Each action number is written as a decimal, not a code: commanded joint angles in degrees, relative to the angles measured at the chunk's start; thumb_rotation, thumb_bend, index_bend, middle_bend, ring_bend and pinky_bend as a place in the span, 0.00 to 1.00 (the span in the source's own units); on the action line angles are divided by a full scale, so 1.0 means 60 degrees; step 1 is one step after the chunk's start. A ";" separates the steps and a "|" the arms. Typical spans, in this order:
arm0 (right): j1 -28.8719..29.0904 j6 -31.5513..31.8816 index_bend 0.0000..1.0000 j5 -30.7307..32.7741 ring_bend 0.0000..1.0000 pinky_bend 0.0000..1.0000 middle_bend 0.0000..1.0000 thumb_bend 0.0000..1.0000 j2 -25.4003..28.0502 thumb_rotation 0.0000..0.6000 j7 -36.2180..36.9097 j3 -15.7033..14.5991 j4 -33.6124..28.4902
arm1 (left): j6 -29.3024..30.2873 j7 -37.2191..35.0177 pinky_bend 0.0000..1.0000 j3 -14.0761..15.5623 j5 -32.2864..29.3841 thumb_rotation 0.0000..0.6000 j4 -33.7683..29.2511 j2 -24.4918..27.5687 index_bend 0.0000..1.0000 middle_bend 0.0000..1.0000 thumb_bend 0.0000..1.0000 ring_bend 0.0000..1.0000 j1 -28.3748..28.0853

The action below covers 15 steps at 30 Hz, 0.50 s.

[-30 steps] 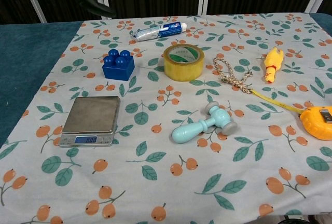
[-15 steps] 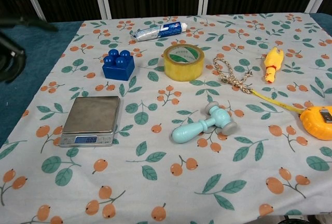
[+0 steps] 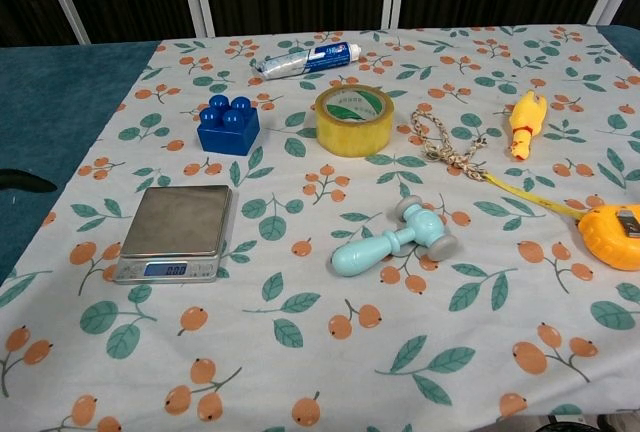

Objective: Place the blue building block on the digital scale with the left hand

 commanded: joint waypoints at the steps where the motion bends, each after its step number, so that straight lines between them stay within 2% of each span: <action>1: -0.0006 0.0005 0.00 0.0000 0.06 0.18 0.00 0.22 0.0009 1.00 0.0012 0.0000 -0.0010 | -0.0383 0.0386 0.80 -0.0001 -0.0337 1.00 0.0105 -0.0373 0.06 0.67 0.47 0.70 0.0060; 7: -0.0029 0.0035 0.00 0.0021 0.06 0.18 0.00 0.22 0.0043 1.00 0.0078 0.0017 -0.0013 | -0.0736 0.0926 0.80 -0.0074 -0.0714 1.00 0.0289 -0.0804 0.07 0.67 0.47 0.70 0.0085; 15: -0.0026 0.0027 0.00 0.0012 0.06 0.18 0.00 0.22 0.0053 1.00 0.0105 0.0019 -0.0012 | -0.1086 0.0912 0.80 -0.0150 -0.0931 1.00 0.0513 -0.1193 0.07 0.66 0.47 0.70 0.0003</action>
